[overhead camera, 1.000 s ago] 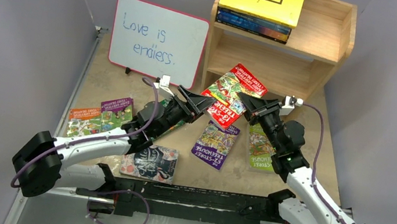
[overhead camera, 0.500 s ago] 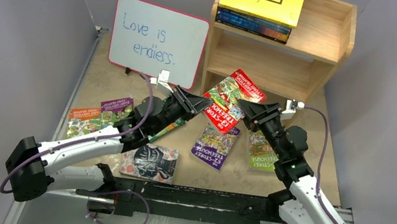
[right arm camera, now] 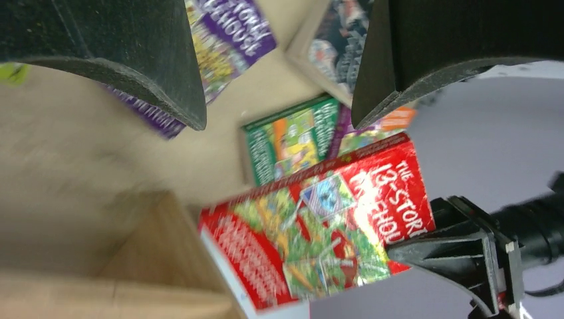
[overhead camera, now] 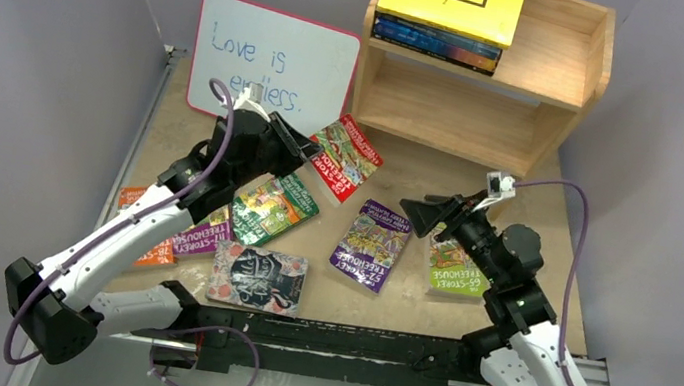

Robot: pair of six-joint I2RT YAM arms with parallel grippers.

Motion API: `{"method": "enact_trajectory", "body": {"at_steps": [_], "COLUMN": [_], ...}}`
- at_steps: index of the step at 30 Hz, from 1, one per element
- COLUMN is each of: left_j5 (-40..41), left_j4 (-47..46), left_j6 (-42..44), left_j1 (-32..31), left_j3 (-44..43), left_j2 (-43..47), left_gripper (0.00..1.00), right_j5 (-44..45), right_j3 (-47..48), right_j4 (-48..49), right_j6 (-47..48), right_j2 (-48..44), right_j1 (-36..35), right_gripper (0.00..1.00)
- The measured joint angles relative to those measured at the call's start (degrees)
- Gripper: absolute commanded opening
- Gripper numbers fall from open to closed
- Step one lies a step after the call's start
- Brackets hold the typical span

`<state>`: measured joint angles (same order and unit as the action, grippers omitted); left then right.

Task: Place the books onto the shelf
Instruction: Pick up the book from the center of the board.

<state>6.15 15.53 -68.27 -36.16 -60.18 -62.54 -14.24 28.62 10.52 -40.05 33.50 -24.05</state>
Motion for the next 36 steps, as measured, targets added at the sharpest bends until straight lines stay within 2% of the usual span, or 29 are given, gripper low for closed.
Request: {"method": "enact_trajectory", "body": {"at_steps": [5,12,17,21,25,27,36], "left_j5": [-5.79,-16.06,-21.20,-24.20,-26.16,-26.97,-30.38], "left_j4": [9.81,16.63,20.44,21.73,23.50,24.35,27.93], "left_j6": [-0.07,-2.10,-4.94,-7.67,-9.14,-9.25,-11.21], "left_j1": [3.43,9.09,11.04,11.19,11.54,11.76,11.91], "left_j3": [-3.98,-6.12,-6.58,-6.58,-6.88,-7.19,-7.30], "left_j2": [-0.79,-3.10,-3.41,-3.34,-3.32,-3.32,-1.44], "left_gripper": [0.00,0.00,0.00,0.00,0.00,0.00,0.00], "right_j5": [0.17,-4.83,-8.44,-8.63,-4.79,-2.69,7.06], "right_j3": [4.37,3.54,2.25,1.79,1.79,1.70,-2.97], "right_j4": [1.68,13.27,17.35,18.91,18.86,18.88,21.42], "right_j6": [17.57,32.59,42.69,50.05,58.77,62.27,71.30], "right_j2": [1.84,6.75,6.60,6.78,9.75,11.89,17.79], "right_j1": [0.00,-1.46,-6.49,-15.37,-26.40,-29.77,-32.63], "right_gripper": [0.75,0.75,0.77,0.78,0.77,0.76,0.60]}}
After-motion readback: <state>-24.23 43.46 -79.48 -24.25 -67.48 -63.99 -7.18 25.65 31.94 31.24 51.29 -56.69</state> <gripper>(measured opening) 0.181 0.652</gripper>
